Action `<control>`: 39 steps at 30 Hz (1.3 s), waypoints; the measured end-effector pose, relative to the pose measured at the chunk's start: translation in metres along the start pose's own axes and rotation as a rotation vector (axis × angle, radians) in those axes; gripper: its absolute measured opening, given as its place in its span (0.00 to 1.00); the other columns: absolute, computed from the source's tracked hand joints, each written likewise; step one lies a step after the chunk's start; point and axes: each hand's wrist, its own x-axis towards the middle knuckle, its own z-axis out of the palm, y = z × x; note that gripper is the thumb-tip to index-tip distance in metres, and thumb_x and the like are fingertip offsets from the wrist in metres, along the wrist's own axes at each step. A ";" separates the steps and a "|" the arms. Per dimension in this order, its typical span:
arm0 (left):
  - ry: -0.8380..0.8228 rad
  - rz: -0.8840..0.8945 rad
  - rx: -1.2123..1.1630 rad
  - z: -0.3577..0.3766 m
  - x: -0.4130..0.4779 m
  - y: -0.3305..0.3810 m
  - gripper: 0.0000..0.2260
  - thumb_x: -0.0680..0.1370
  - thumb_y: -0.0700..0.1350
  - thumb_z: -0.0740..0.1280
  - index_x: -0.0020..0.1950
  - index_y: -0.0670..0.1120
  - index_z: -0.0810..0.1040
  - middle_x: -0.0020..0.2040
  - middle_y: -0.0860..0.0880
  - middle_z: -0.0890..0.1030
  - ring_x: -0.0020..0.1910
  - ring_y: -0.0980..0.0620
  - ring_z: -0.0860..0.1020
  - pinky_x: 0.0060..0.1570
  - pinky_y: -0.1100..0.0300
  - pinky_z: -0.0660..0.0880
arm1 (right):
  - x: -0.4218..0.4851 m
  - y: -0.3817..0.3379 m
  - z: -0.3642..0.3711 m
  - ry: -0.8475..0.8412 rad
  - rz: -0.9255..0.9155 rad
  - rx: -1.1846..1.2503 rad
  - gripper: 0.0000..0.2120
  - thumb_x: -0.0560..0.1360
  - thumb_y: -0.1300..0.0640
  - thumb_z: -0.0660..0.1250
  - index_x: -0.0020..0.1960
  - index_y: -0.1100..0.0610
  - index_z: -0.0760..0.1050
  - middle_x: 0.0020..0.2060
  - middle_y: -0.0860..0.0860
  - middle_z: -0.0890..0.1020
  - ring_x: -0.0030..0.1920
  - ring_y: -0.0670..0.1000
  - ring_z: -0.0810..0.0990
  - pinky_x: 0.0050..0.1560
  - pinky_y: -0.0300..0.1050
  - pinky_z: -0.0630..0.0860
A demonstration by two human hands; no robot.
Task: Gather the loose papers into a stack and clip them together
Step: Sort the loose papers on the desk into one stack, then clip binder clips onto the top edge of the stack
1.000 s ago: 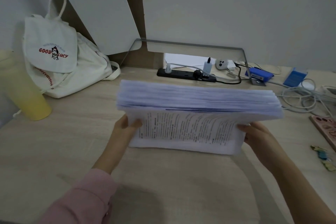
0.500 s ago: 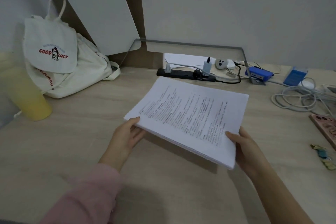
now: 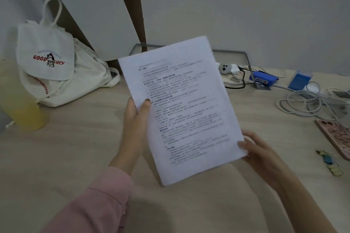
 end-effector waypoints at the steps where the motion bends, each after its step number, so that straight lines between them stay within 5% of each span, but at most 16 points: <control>1: -0.037 0.048 0.018 0.002 -0.002 0.006 0.10 0.79 0.43 0.61 0.59 0.50 0.75 0.54 0.53 0.82 0.52 0.57 0.81 0.49 0.60 0.77 | 0.001 -0.008 -0.002 -0.001 -0.024 -0.101 0.24 0.60 0.51 0.75 0.54 0.59 0.77 0.52 0.58 0.83 0.46 0.50 0.83 0.45 0.42 0.79; 4: -0.155 0.185 0.086 0.016 -0.012 0.021 0.09 0.79 0.42 0.59 0.53 0.57 0.73 0.50 0.57 0.81 0.48 0.62 0.81 0.44 0.67 0.77 | 0.003 -0.030 0.008 0.009 -0.151 -0.261 0.12 0.70 0.61 0.67 0.54 0.55 0.78 0.50 0.52 0.84 0.48 0.48 0.83 0.50 0.47 0.75; 9: -0.242 0.291 0.052 0.028 -0.032 0.021 0.11 0.79 0.40 0.58 0.54 0.56 0.71 0.47 0.62 0.81 0.50 0.65 0.80 0.45 0.71 0.75 | -0.004 -0.040 0.029 0.188 -0.380 -0.181 0.16 0.74 0.68 0.58 0.52 0.52 0.78 0.46 0.47 0.84 0.49 0.48 0.81 0.47 0.44 0.75; 14: -0.226 0.202 0.035 0.024 -0.045 -0.006 0.06 0.79 0.43 0.58 0.52 0.53 0.70 0.47 0.61 0.82 0.49 0.62 0.80 0.45 0.69 0.76 | -0.011 -0.020 0.034 0.228 -0.318 -0.178 0.17 0.74 0.69 0.58 0.50 0.51 0.79 0.43 0.42 0.85 0.46 0.43 0.82 0.46 0.41 0.74; 22: -0.210 0.191 0.082 0.029 -0.055 -0.023 0.05 0.78 0.46 0.58 0.50 0.55 0.70 0.48 0.62 0.81 0.50 0.60 0.80 0.49 0.62 0.77 | -0.014 -0.010 0.027 0.314 -0.289 -0.144 0.16 0.72 0.70 0.56 0.44 0.55 0.79 0.41 0.47 0.83 0.46 0.49 0.79 0.47 0.43 0.73; 27: -0.268 0.171 0.160 0.039 -0.050 -0.015 0.06 0.79 0.44 0.58 0.51 0.54 0.72 0.50 0.54 0.81 0.49 0.58 0.81 0.47 0.63 0.78 | -0.016 -0.018 0.009 0.321 -0.225 -0.168 0.16 0.73 0.68 0.57 0.52 0.55 0.78 0.49 0.50 0.83 0.52 0.52 0.79 0.53 0.47 0.75; 29: -0.304 0.093 0.181 0.047 -0.046 -0.014 0.05 0.79 0.45 0.59 0.51 0.53 0.73 0.49 0.54 0.82 0.47 0.58 0.82 0.46 0.62 0.79 | -0.016 -0.020 -0.005 0.319 -0.156 -0.223 0.17 0.74 0.67 0.57 0.55 0.53 0.77 0.53 0.51 0.83 0.55 0.53 0.79 0.57 0.53 0.75; 32: -0.339 -0.126 0.184 0.060 -0.044 -0.032 0.07 0.79 0.46 0.61 0.55 0.48 0.75 0.52 0.49 0.83 0.49 0.50 0.82 0.52 0.48 0.79 | -0.016 -0.014 -0.027 0.359 0.005 -0.322 0.14 0.75 0.65 0.56 0.57 0.57 0.74 0.54 0.56 0.81 0.53 0.57 0.80 0.55 0.57 0.75; 36: -0.390 -0.388 0.256 0.080 -0.046 -0.064 0.11 0.79 0.45 0.61 0.60 0.46 0.75 0.56 0.46 0.82 0.52 0.46 0.81 0.56 0.43 0.76 | -0.023 0.005 -0.053 0.442 0.065 -0.428 0.14 0.77 0.64 0.57 0.60 0.57 0.72 0.49 0.49 0.80 0.43 0.46 0.78 0.37 0.41 0.73; 39: -0.424 -0.494 0.292 0.093 -0.047 -0.083 0.12 0.79 0.44 0.60 0.60 0.45 0.76 0.55 0.46 0.82 0.51 0.46 0.82 0.56 0.44 0.76 | -0.030 0.020 -0.077 0.631 -0.057 -0.650 0.17 0.76 0.63 0.59 0.64 0.56 0.71 0.54 0.49 0.78 0.44 0.40 0.75 0.41 0.34 0.72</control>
